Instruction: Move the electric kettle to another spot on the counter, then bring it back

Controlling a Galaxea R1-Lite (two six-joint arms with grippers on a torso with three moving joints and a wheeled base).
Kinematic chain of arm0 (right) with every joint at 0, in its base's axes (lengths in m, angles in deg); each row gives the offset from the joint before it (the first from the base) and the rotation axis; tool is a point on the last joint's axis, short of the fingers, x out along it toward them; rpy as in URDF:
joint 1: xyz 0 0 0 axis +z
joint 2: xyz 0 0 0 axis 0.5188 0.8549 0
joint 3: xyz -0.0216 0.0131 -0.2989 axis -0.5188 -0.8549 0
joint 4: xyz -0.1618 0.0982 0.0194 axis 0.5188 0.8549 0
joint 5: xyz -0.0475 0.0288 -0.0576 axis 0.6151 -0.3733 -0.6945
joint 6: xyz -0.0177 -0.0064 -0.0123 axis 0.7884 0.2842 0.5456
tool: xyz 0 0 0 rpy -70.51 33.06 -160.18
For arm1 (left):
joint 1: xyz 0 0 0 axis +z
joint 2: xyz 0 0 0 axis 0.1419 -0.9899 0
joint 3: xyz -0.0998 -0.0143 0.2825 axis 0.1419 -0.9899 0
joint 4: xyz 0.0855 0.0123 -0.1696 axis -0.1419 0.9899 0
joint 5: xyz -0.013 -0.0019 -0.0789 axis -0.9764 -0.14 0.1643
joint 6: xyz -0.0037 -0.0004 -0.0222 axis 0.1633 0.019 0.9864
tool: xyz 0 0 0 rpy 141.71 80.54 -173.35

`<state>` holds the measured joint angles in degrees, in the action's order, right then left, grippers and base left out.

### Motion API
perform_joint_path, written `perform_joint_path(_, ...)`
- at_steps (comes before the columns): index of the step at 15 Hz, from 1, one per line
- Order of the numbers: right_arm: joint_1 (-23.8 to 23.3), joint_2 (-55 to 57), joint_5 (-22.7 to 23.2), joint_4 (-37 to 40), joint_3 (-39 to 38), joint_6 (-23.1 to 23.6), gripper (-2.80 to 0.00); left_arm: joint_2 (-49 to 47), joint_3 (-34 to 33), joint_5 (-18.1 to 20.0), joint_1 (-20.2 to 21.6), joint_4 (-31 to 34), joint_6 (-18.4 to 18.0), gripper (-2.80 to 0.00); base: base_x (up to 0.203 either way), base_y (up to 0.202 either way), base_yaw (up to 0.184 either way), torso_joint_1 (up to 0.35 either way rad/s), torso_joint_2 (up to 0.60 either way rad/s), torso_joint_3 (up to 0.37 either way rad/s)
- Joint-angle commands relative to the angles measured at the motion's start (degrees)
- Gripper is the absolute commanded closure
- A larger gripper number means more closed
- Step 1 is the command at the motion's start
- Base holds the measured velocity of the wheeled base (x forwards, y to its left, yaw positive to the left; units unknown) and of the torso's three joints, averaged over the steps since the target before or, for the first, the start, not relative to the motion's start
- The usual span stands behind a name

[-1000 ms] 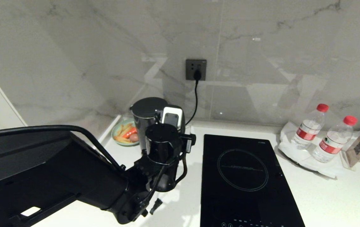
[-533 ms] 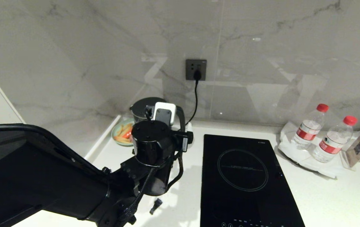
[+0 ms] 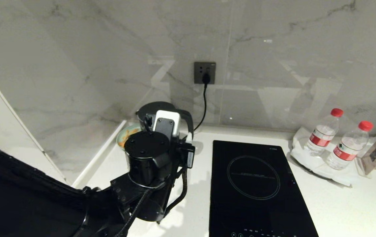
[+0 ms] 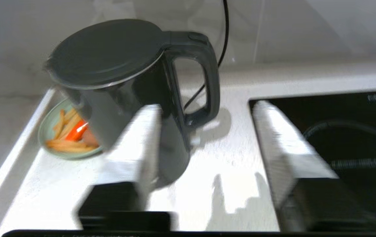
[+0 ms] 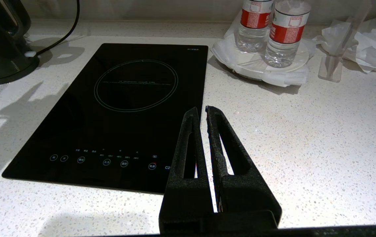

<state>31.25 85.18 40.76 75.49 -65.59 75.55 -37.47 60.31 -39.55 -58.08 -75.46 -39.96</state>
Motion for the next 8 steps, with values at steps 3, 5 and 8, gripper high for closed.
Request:
perform_joint_path(3, 0.0, 0.0, 0.0, 0.0, 0.0, 0.0, 0.0, 9.5, -7.3, -0.9, -0.5, 1.4, 0.2, 0.0, 0.0, 0.0, 0.0, 0.0, 0.0, 0.0)
perform_joint_path(5, 0.0, 0.0, 0.0, 0.0, 0.0, 0.0, 0.0, 9.4, -7.0, -1.0, -0.4, 1.7, 0.2, 0.0, 0.0, 0.0, 0.0, 0.0, 0.0, 0.0)
perform_joint_path(8, 0.0, 0.0, 0.0, 0.0, 0.0, 0.0, 0.0, 9.0, -6.0, -1.0, -1.7, 5.1, 0.2, 0.0, 0.0, 0.0, 0.0, 0.0, 0.0, 0.0)
